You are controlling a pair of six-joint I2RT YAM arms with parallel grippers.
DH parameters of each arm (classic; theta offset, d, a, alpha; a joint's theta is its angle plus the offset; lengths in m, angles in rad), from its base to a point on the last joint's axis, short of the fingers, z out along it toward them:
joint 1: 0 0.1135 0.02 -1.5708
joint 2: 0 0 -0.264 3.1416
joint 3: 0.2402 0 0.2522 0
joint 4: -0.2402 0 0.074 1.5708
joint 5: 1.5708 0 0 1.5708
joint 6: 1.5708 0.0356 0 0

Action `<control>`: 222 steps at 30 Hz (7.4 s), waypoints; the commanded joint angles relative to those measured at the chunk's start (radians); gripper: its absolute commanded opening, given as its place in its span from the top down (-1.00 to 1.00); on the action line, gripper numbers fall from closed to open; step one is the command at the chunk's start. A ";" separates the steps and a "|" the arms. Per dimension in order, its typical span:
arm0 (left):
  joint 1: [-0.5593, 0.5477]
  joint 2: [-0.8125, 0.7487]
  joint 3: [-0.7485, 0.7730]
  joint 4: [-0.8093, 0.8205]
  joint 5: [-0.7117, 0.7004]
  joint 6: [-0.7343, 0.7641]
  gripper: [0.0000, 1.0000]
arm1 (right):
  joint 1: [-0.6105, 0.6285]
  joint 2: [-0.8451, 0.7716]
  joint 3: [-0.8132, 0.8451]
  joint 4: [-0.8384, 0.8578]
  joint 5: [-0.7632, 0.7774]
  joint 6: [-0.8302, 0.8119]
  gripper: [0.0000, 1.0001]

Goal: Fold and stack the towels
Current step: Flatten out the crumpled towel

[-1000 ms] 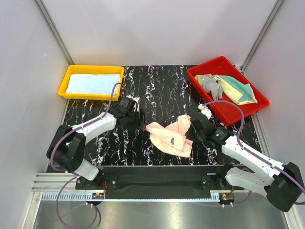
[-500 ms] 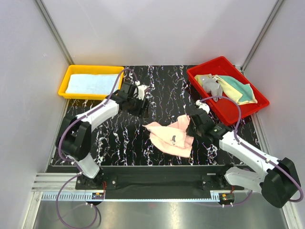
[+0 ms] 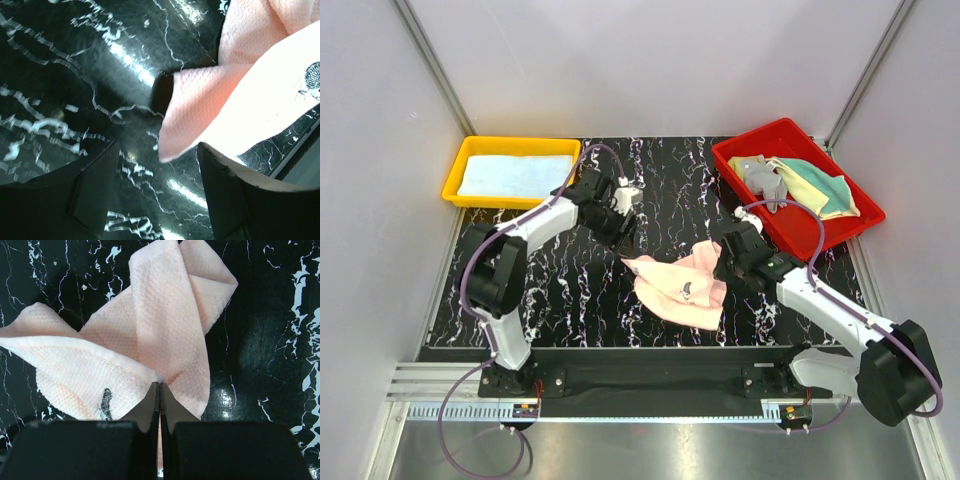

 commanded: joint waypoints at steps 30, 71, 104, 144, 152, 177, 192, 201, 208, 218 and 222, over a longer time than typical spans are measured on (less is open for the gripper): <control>-0.028 0.005 0.153 -0.091 -0.024 -0.040 1.00 | -0.056 0.048 0.190 0.079 -0.100 -0.084 1.00; -0.385 -0.465 0.572 -0.427 -0.602 -0.462 1.00 | -0.056 -0.277 0.501 -0.109 -0.469 -0.301 0.50; 0.173 0.213 0.323 -0.109 0.054 -0.543 1.00 | 0.514 0.676 0.572 0.265 0.055 -0.457 -0.06; 0.185 0.046 0.380 -0.230 -0.165 -0.491 1.00 | 0.545 0.578 0.631 -0.008 0.472 -0.544 1.00; 0.129 -0.311 0.418 -0.332 -0.204 -0.413 1.00 | 0.540 0.151 0.597 -0.305 0.652 -0.532 1.00; -0.296 -0.571 0.829 -0.606 -0.448 -0.454 1.00 | 0.543 -0.334 0.890 -0.429 -0.079 -0.665 1.00; -0.295 -0.618 0.911 -0.597 -0.266 -0.467 1.00 | 0.543 -0.360 0.997 -0.466 -0.161 -0.702 1.00; -0.295 -0.590 0.860 -0.600 -0.371 -0.450 1.00 | 0.543 -0.286 0.944 -0.339 0.187 -0.800 1.00; -0.189 -0.435 0.975 -0.579 -0.606 -0.450 1.00 | 0.499 -0.137 0.876 -0.035 0.491 -1.121 1.00; 0.119 -0.248 0.789 -0.129 -0.296 -0.418 1.00 | 0.019 0.275 1.048 0.020 0.030 -1.034 1.00; 0.179 -0.125 0.804 0.006 -0.195 -0.410 1.00 | -0.077 0.450 1.106 0.099 -0.053 -1.035 1.00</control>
